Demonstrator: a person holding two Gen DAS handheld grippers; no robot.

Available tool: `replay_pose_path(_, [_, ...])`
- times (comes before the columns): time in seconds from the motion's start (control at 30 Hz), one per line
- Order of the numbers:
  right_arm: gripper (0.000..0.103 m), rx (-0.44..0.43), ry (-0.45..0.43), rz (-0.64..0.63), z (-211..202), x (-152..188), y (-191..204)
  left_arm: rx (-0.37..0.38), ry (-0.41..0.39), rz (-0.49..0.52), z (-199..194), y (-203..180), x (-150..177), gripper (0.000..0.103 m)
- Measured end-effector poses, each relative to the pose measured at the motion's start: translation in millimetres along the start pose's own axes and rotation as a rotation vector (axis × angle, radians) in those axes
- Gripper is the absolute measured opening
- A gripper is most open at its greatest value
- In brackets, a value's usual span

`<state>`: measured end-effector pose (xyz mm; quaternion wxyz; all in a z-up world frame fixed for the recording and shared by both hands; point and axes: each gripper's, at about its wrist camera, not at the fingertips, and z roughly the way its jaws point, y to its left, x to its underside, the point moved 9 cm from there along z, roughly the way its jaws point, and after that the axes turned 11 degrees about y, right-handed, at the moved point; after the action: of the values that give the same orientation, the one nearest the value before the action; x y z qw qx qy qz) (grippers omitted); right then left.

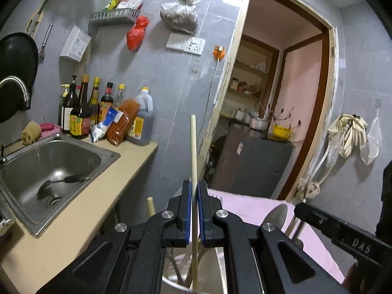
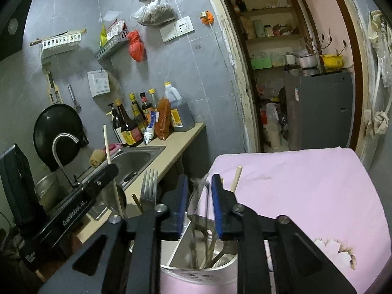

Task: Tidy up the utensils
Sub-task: 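Open the left gripper over the caddy while the right gripper releases the tongs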

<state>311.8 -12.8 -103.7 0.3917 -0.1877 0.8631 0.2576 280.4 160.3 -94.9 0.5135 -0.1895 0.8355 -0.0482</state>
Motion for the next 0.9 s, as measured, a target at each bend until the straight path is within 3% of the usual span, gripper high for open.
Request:
replay_pose_path(0.07, [0.026, -0.002, 0.001, -0.003, -1.6, 1.3, 0.9, 0.001, 0.019, -0.001, -4.1, 1.9, 2.8, 0.006])
replay_pose_path(0.33, [0.027, -0.005, -0.012, 0.000, -16.4, 1.3, 1.1, 0.006, 0.106, 0.016, -6.8, 0.9, 14.2, 0.006])
replay_pose_path(0.43, [0.035, -0.001, -0.025, -0.002, -24.7, 0.1, 0.5, 0.005, 0.107, 0.012, -9.1, 0.5, 13.9, 0.010])
replay_pose_path(0.5, [0.037, 0.005, -0.035, -0.001, -31.8, 0.0, -1.9, 0.011, 0.108, 0.000, -12.2, -0.2, 14.1, 0.026])
replay_pose_path(0.67, [0.048, 0.028, -0.057, 0.005, -50.2, -2.6, -9.3, 0.009, 0.095, -0.022, -25.2, -2.7, 13.0, 0.039])
replay_pose_path(0.9, [0.057, 0.082, -0.089, 0.020, -81.5, -1.8, -25.9, -0.007, 0.088, -0.009, -48.5, -15.0, 10.3, 0.065])
